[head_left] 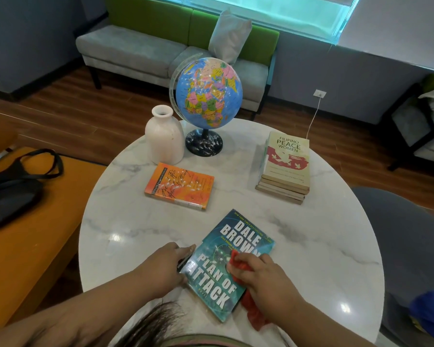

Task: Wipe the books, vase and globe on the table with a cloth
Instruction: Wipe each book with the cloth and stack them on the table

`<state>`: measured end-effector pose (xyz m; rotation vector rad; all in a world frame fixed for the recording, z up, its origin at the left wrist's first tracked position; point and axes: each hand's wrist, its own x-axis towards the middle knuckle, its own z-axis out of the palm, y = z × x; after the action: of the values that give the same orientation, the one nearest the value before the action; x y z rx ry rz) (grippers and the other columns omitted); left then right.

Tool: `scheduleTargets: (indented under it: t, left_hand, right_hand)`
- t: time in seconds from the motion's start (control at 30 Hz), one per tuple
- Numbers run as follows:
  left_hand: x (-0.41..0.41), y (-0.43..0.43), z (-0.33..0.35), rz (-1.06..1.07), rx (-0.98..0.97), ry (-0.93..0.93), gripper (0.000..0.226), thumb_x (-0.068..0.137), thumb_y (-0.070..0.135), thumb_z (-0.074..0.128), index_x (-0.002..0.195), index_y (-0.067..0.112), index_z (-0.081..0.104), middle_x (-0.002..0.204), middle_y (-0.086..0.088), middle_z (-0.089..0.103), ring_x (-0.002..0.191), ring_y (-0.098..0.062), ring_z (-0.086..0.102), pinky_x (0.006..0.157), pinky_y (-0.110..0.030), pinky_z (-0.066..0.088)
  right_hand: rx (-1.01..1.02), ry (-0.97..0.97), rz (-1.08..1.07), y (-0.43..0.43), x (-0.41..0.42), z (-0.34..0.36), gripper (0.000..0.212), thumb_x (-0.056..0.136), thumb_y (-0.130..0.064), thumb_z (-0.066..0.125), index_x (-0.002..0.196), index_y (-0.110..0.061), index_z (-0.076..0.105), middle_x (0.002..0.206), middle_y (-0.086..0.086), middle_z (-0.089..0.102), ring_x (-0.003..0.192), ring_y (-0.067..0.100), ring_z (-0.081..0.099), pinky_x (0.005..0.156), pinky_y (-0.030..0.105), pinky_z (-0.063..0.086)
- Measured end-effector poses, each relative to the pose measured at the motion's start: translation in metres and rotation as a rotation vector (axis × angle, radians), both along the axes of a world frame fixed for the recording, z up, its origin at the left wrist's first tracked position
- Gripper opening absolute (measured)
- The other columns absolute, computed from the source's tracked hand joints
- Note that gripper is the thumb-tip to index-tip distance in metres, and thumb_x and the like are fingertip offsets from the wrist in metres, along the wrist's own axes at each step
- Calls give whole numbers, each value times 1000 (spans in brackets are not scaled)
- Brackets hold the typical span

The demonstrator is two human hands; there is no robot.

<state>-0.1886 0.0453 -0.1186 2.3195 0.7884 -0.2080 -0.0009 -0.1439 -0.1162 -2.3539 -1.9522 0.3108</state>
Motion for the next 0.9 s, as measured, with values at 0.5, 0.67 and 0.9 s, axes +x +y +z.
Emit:
scheduleTargets:
  t: [0.5, 0.67, 0.9]
  left_hand:
    - [0, 1, -3, -3, 13, -14, 72, 82, 41, 71, 145, 36, 38, 86, 16, 35, 85, -7, 43, 70, -17, 31]
    - [0, 0, -2, -1, 11, -11, 70, 81, 40, 72, 144, 34, 40, 86, 16, 35, 86, -8, 43, 70, -17, 30]
    - [0, 0, -2, 4, 7, -13, 70, 82, 40, 71, 145, 34, 39, 85, 17, 34, 86, -8, 43, 72, -17, 31]
  right_hand:
    - [8, 8, -206, 24, 16, 5, 60, 84, -51, 15, 129, -49, 53, 138, -25, 46, 109, 20, 50, 81, 29, 42]
    - [-99, 70, 18, 11, 11, 1, 49, 82, -41, 35, 126, -44, 57, 134, -21, 53, 98, 18, 55, 75, 31, 51]
    - [-64, -19, -187, 20, 23, 13, 60, 78, -47, 33, 135, -46, 48, 146, -23, 40, 113, 19, 47, 75, 30, 31]
